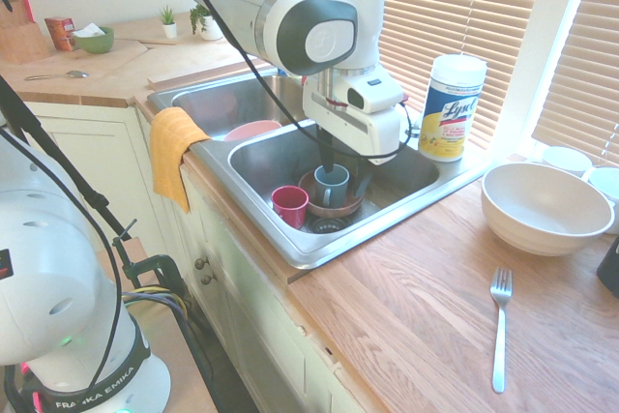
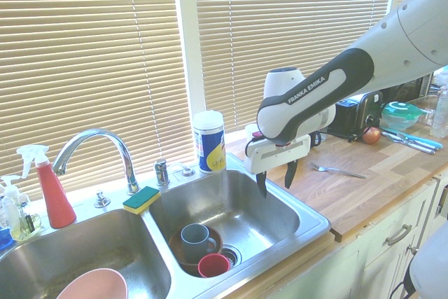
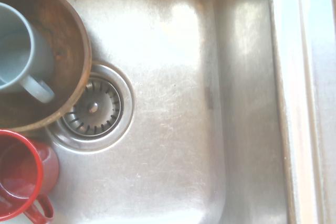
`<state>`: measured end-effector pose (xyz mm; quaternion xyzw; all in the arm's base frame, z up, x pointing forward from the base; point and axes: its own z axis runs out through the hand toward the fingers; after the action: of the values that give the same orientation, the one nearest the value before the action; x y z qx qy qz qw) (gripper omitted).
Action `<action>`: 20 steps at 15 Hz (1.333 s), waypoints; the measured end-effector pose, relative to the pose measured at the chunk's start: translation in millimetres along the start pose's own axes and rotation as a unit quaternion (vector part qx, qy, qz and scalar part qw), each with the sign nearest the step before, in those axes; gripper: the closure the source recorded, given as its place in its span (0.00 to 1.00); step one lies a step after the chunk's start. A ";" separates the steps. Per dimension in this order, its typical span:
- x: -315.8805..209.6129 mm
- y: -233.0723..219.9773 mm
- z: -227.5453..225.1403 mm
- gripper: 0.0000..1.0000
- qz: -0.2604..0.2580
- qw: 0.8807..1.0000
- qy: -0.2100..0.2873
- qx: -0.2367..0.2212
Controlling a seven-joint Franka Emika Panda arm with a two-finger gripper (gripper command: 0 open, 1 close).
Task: Put the fork into the sink
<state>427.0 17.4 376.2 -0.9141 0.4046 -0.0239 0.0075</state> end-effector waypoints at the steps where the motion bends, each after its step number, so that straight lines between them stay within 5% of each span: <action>1: 0.0 0.0 0.5 0.00 0.000 1.000 0.000 0.000; 4: 2.6 -3.3 -6.5 0.00 -0.022 1.000 0.000 0.002; 10: 42.2 25.8 -31.7 0.00 -0.202 0.979 -0.017 -0.010; 15: 115.1 99.9 -31.7 0.00 -0.208 0.978 0.004 -0.030; 20: 172.7 127.3 -16.4 0.00 -0.192 0.981 0.010 -0.027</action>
<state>448.0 -195.9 394.9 -0.9745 0.2217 -0.0226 -0.0263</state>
